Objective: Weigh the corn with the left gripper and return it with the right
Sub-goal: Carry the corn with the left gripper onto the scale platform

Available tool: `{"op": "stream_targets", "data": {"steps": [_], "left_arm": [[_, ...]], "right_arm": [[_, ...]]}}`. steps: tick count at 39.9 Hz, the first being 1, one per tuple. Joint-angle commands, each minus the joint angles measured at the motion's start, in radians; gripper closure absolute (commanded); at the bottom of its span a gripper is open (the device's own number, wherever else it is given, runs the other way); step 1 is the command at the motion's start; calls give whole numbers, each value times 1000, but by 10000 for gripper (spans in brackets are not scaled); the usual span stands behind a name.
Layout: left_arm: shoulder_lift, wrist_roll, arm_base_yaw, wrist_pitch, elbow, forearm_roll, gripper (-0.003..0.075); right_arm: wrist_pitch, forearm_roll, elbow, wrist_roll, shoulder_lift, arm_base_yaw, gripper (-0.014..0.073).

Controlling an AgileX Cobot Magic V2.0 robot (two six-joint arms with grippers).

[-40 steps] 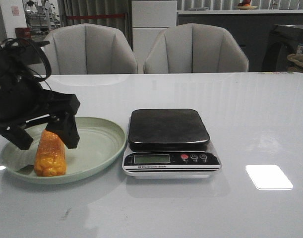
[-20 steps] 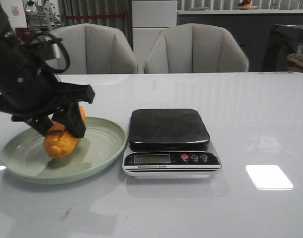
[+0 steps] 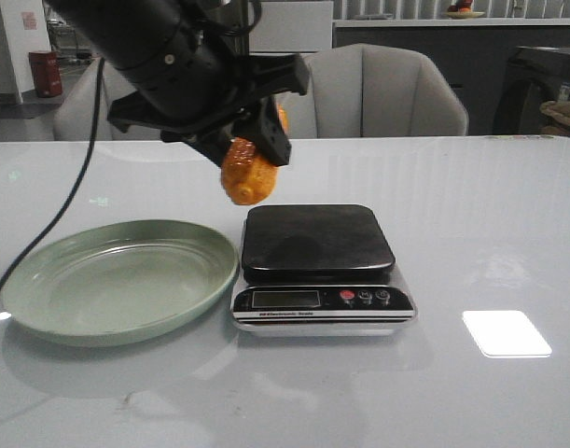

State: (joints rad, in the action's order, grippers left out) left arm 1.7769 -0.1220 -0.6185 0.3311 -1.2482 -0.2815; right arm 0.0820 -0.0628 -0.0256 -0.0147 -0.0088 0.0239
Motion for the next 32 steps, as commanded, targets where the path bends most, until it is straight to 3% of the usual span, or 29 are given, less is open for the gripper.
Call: {"op": "stream_targets", "data": {"steps": [1, 6, 17, 32], "left_arm": [[-5, -6, -30, -69, -61, -31, 598], [53, -6, -50, -71, -90, -34, 532], [143, -6, -79, -134, -104, -113, 258], [71, -6, -73, -103, -109, -115, 250]], "right_arm": [[-82, 7, -11, -9, -20, -3, 417], [-82, 7, -11, -9, -20, -3, 417], [-82, 7, -11, -9, -20, -3, 417], [-82, 7, -11, -9, -20, -3, 417]]}}
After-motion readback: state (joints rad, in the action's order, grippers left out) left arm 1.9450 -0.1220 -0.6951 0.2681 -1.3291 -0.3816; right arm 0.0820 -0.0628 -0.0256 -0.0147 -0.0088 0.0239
